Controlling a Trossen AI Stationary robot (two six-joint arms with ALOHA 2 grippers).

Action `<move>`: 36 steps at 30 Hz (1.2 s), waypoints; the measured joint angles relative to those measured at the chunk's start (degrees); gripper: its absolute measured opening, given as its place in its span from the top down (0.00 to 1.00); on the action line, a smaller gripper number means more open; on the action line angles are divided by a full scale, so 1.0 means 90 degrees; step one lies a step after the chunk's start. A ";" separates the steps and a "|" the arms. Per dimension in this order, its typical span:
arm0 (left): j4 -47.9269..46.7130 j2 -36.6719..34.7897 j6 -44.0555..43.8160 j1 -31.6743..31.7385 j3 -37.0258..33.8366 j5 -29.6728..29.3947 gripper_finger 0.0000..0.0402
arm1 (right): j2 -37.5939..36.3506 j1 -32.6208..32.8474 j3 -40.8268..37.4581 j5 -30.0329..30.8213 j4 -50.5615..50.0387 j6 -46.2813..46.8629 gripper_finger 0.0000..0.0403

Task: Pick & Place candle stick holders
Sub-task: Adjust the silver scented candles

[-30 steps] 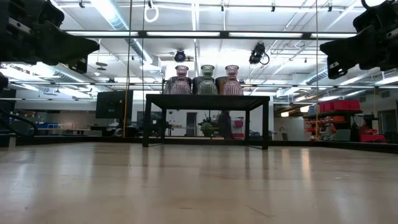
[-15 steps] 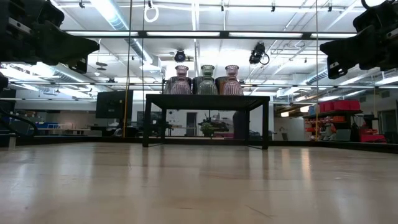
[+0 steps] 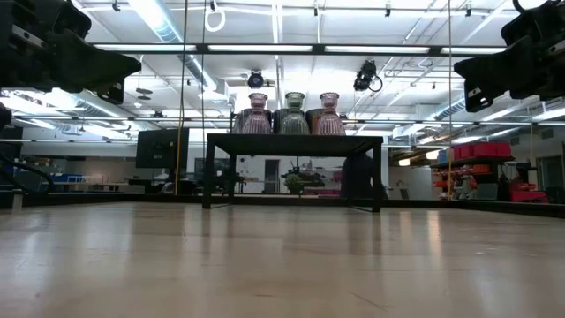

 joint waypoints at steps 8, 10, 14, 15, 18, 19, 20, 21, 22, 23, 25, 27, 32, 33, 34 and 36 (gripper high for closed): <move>0.0000 0.0000 0.0002 0.0002 0.0000 0.0000 0.91 | 0.0000 0.0000 0.0000 0.0000 0.0000 0.0000 0.98; 0.0000 0.0000 0.0002 0.0000 0.0000 0.0002 0.91 | 0.0000 0.0000 0.0000 0.0000 0.0000 0.0000 0.98; 0.0000 0.0000 -0.0048 0.0001 0.0000 0.0002 0.91 | 0.0000 0.0000 0.0000 0.0000 0.0000 -0.0001 0.98; 0.0003 -0.0001 -0.0174 0.0001 0.0000 0.0002 0.91 | 0.0000 0.0001 0.0000 0.0000 0.0000 -0.0001 0.98; 0.0220 0.0000 -0.0751 -0.0003 0.0000 0.0003 0.91 | 0.0000 0.0000 0.0000 0.0000 0.0000 0.0000 0.98; 0.0306 -0.0002 -0.0940 -0.0001 0.0000 0.0002 0.91 | 0.0000 0.0000 0.0000 0.0000 0.0000 0.0000 0.98; 0.0421 0.0000 -0.1144 -0.0001 0.0000 0.0005 0.91 | 0.0000 0.0000 0.0000 0.0000 0.0000 -0.0001 0.98; 0.0559 0.0000 -0.1350 -0.0001 0.0000 0.0001 0.91 | 0.0000 0.0000 0.0000 0.0000 -0.0001 -0.0002 0.98; 0.0708 -0.0002 -0.1535 -0.0001 0.0000 0.0002 0.91 | 0.0000 0.0001 0.0000 0.0000 -0.0001 -0.0002 0.98; 0.0823 -0.0002 -0.1694 -0.0001 0.0000 0.0002 0.92 | 0.0000 0.0000 0.0000 0.0000 -0.0002 -0.0002 0.98; 0.0916 -0.0002 -0.1923 -0.0001 0.0000 0.0002 0.92 | 0.0000 0.0001 0.0000 0.0000 0.0000 -0.0002 0.98; 0.0888 -0.0002 -0.2006 -0.0001 0.0021 0.0002 0.94 | 0.0000 0.0001 0.0000 0.0000 0.0000 -0.0001 0.98; 0.0878 0.0001 -0.1999 -0.0001 0.0243 -0.0220 0.99 | 0.0000 0.0001 0.0000 -0.0002 -0.0001 -0.0002 0.98; 0.0865 0.0002 -0.1999 -0.0001 0.0287 -0.0319 0.99 | 0.0000 0.0001 0.0000 0.0000 -0.0002 -0.0001 0.98; 0.0841 0.0005 -0.1998 -0.0001 0.0329 -0.0447 0.99 | 0.0000 0.0002 0.0000 0.0000 -0.0001 -0.0002 0.98; 0.0815 0.0007 -0.1997 -0.0001 0.0428 -0.0738 0.98 | 0.0000 0.0001 0.0000 0.0000 -0.0002 -0.0002 0.98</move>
